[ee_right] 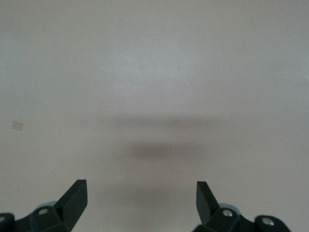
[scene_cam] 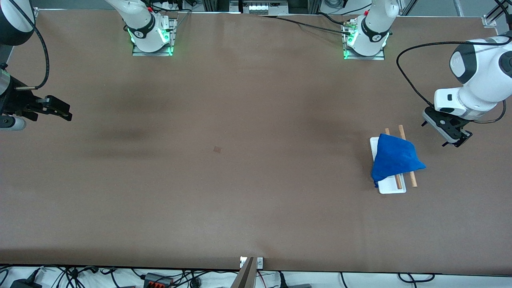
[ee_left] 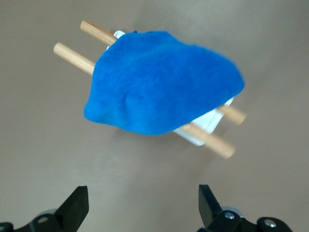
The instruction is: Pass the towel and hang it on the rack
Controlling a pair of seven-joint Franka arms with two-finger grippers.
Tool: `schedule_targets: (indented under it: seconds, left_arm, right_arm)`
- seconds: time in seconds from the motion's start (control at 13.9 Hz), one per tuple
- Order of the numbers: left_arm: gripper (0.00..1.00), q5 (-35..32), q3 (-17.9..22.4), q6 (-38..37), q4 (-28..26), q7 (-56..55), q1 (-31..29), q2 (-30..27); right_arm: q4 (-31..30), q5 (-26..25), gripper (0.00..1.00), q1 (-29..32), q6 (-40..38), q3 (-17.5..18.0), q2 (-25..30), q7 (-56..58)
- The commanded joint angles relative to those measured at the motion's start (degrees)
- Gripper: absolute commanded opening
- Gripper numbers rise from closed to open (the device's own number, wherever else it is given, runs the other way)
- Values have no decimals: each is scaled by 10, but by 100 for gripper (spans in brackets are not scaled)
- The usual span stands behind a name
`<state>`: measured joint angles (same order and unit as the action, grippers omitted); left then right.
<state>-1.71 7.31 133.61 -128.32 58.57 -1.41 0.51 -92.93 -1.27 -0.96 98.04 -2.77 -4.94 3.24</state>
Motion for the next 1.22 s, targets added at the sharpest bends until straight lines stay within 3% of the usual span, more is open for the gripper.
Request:
schedule_targets:
  seconds: [0.0, 0.14, 0.36, 0.5, 0.72, 1.15]
  left_arm:
    - [100, 36, 5, -50, -7, -96, 14, -28]
    - [100, 37, 5, -103, -3, -205, 36, -60]
    - [100, 37, 6, -173, 45, -383, 75, -73]
    - [100, 38, 11, -182, 56, -394, 82, -75]
    - [100, 72, 76, -238, 81, -411, 119, -80]
    - [100, 45, 76, -323, 145, -520, 135, -77]
  right_arm:
    - [12, -1, 100, 11, -15, 3, -1, 4]
    - [12, 2, 100, 37, -25, 24, 0, 3]
    - [11, 0, 100, 36, -26, 29, 0, 4]
    - [11, -1, 100, 30, -27, 27, 1, 4]
    - [11, -1, 100, 24, -27, 23, 0, 4]
    - [10, -1, 100, 26, -36, 23, 3, 4]
